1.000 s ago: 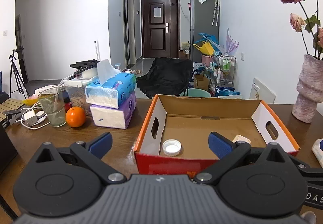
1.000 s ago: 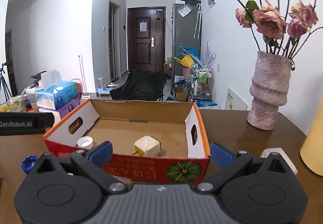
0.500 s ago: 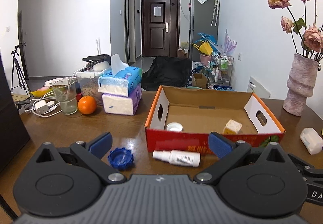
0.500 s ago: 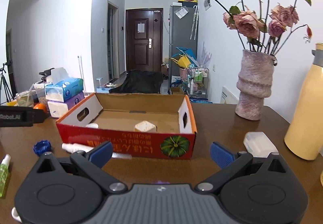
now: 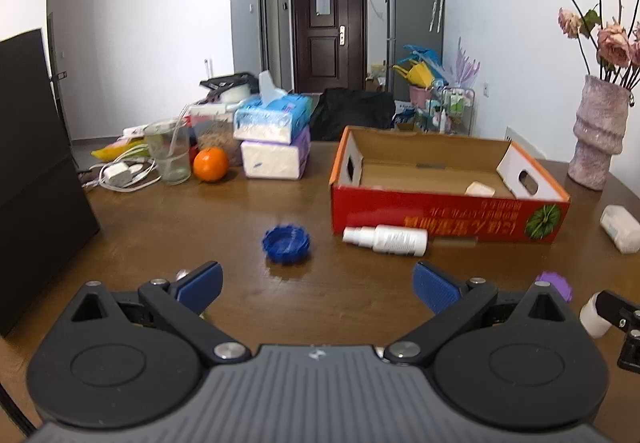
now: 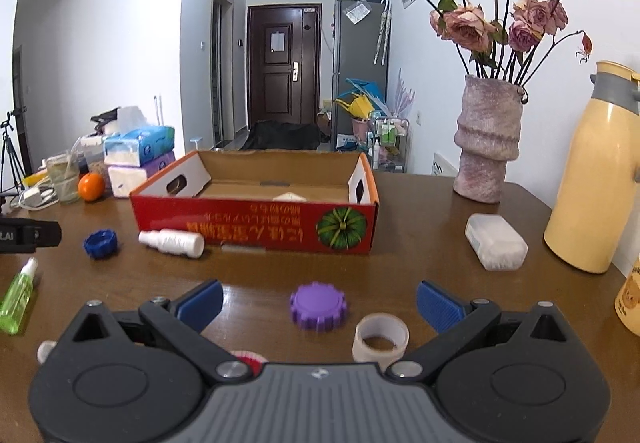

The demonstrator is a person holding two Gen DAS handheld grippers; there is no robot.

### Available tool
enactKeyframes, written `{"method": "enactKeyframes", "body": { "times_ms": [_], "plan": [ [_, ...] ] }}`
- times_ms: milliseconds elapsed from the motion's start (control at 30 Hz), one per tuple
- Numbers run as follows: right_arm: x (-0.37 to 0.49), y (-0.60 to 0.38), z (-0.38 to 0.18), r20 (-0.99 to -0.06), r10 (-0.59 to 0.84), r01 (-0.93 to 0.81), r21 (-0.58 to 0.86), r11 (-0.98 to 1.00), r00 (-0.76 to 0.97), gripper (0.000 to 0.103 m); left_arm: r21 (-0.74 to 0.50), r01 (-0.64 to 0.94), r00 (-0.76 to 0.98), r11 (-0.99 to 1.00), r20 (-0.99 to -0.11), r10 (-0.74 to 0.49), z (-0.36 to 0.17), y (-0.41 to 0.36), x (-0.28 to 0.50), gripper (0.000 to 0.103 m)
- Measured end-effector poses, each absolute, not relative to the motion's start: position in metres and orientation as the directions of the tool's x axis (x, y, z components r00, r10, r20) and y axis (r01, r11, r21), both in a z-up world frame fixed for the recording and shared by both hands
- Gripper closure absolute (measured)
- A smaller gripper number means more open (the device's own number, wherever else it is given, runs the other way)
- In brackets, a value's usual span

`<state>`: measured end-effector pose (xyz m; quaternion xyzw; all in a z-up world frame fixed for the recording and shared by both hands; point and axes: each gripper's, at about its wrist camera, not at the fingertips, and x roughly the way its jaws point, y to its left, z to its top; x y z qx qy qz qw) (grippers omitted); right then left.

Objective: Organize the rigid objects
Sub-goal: 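Withdraw both tools from the box back toward the table objects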

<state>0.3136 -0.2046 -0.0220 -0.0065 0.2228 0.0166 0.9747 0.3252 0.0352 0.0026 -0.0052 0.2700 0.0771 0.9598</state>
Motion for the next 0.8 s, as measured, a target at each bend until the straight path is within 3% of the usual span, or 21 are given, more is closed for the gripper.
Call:
{"method": "enactKeyframes", "body": {
  "times_ms": [800],
  "plan": [
    [0.272, -0.163, -0.052, -0.501, 0.11, -0.143, -0.028, 0.989, 0.858, 0.0, 0.026, -0.205, 0.792, 0.978, -0.583, 0.182, -0.032, 0.081, 0.266, 0.0]
  ]
}}
